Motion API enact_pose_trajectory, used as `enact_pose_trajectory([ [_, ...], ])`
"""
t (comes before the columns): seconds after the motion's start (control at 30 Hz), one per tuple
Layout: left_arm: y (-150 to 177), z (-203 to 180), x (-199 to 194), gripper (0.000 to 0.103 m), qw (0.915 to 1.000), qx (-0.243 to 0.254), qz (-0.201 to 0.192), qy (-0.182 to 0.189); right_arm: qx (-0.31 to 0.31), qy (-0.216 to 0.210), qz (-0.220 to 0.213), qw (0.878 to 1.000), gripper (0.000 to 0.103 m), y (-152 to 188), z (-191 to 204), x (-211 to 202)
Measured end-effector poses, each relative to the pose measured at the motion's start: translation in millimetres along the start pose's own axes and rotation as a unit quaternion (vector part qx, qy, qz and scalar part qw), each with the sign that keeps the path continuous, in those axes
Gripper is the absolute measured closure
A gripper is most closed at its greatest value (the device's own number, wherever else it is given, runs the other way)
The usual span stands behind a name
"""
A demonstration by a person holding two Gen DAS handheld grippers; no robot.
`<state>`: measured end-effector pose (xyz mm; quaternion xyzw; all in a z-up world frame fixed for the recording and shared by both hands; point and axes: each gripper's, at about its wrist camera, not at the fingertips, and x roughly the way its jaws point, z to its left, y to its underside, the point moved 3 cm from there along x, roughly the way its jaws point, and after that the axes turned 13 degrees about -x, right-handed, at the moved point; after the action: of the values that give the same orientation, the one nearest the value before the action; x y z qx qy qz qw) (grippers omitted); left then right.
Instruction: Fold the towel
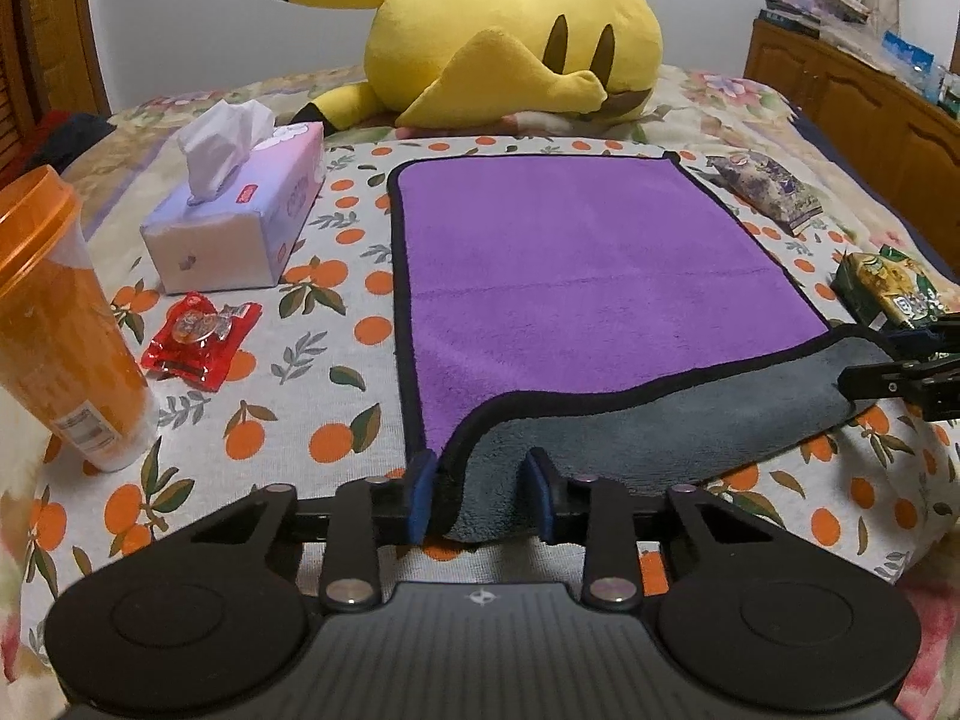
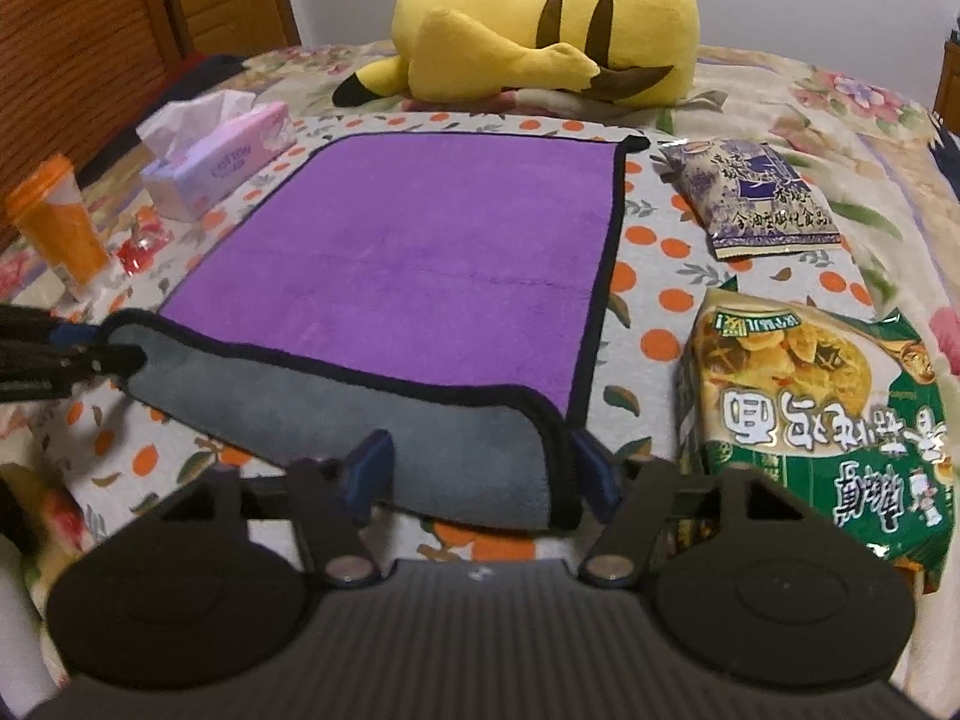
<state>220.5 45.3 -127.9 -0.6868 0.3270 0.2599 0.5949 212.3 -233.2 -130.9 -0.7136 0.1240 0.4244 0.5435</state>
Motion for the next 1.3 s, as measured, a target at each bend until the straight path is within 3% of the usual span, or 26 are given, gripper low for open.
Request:
enact_pose_trajectory([
  [0.23, 0.0, -4.6, -2.0, 0.084, 0.9999, 0.007, -0.006, 0.006, 0.002, 0.007, 0.008, 1.0, 0.076, 1.9, -5.7, 0.6],
  [0.37, 0.4, -5.5, -2.2, 0.092, 0.9999, 0.011, -0.008, 0.008, 0.004, 0.011, 0.007, 1.0, 0.081, 2.2, -8.1, -0.6],
  [0.47, -0.2, -5.8, -4.2, 0.093, 0.9998, 0.012, -0.014, 0.01, -0.006, 0.013, 0.006, 1.0, 0.085, 2.7, -6.9, -0.7],
  [0.5, -0.5, -5.9, -5.2, 0.093, 0.9997, 0.012, -0.016, 0.01, -0.01, 0.013, 0.006, 1.0, 0.093, 2.9, -6.3, -0.4],
  [0.7, -4.1, -9.9, -16.1, 0.095, 0.9991, 0.015, -0.037, 0.016, -0.013, 0.018, -0.007, 1.0, 0.097, 1.5, -9.0, -3.1],
  [1.3, -16.4, -15.4, -47.8, 0.096, 0.9934, 0.008, -0.11, 0.031, -0.006, 0.038, -0.101, 0.994, 0.098, -17.5, -16.6, -33.0],
])
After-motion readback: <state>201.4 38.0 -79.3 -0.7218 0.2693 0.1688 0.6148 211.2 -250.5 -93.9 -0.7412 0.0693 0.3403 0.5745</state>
